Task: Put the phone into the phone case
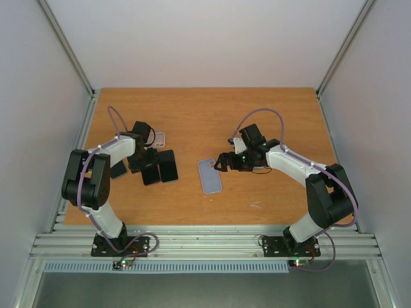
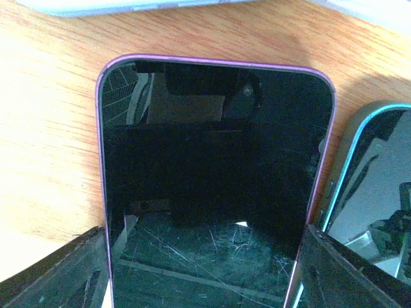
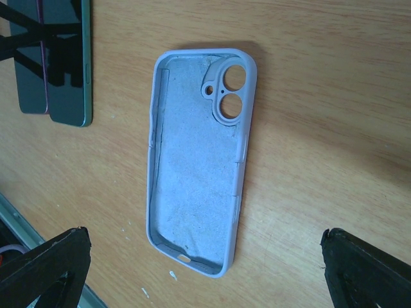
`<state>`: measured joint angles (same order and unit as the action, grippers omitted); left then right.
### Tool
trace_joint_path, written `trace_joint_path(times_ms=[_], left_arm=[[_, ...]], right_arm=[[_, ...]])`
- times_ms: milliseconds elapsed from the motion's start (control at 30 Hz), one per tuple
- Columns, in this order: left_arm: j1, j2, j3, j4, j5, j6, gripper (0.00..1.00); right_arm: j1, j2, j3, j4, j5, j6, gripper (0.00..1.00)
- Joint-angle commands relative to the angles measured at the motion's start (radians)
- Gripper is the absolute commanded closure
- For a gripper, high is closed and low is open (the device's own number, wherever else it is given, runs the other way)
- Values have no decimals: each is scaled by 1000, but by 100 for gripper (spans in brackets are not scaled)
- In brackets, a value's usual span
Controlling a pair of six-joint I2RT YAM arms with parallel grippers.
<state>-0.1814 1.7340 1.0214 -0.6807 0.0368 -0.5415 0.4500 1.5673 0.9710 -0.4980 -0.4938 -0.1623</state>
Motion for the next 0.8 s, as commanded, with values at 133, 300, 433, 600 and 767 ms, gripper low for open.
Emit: trace_joint_path(times_ms=[133,300,433,600,767], left_arm=[[-25,17,-69,-48,-28,3,15],[-30,18,-61,-83,-65,2,12],[-30,15,-42,-126,-98,9,12],[-29,24,-27,-131,-102,11,11],[-30,70,-14,-109,-52,12,6]], right_arm=[[26,-30,-3,6,-8,12,2],[27,-38,-9,4,-9,11,2],[27,-45,-15,4,-6,5,1],[27,-43,-18,14,-13,3,1],[27,-42,-18,18,-14,1,1]])
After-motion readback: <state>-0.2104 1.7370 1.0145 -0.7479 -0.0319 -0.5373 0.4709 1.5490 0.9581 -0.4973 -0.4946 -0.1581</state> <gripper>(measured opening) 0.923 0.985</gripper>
